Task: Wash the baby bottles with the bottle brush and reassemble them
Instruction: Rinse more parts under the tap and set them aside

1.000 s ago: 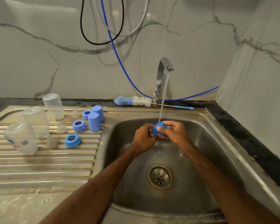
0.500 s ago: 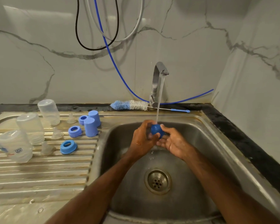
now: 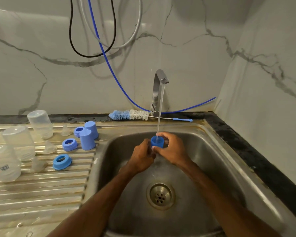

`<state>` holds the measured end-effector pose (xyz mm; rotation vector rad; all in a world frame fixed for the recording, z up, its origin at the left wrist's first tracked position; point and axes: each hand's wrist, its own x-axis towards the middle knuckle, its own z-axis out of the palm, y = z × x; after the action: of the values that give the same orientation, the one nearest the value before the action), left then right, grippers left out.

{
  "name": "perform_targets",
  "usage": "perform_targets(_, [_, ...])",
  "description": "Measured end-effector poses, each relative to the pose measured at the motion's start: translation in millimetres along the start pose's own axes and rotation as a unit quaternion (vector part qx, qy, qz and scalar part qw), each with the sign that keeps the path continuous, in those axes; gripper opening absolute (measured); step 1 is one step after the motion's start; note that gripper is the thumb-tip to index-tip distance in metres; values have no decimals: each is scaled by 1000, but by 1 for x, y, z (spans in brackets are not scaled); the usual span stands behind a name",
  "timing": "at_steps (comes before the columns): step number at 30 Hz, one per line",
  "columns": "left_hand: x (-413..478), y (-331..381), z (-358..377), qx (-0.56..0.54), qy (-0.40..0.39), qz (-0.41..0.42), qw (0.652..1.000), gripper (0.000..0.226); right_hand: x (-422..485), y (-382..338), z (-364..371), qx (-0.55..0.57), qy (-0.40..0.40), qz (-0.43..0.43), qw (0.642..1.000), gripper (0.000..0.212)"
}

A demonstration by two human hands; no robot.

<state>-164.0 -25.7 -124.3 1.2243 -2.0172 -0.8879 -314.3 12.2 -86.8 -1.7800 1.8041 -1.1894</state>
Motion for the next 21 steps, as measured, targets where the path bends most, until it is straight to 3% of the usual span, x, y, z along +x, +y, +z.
perform_targets(5, [0, 3, -5, -34, 28, -20, 999, 30, -1, 0, -3, 9, -11, -6, 1000, 60])
perform_targets(10, [6, 21, -23, -62, 121, -23, 990, 45, 2, 2, -4, 8, -15, 8, 1000, 57])
perform_targets(14, [33, 53, -27, -4, 70, -12, 997, 83, 3, 5, -4, 8, -37, 2, 999, 59])
perform_targets(21, [72, 79, -24, 0, 9, -5, 1000, 104, 3, 8, -5, 28, -40, -9, 999, 58])
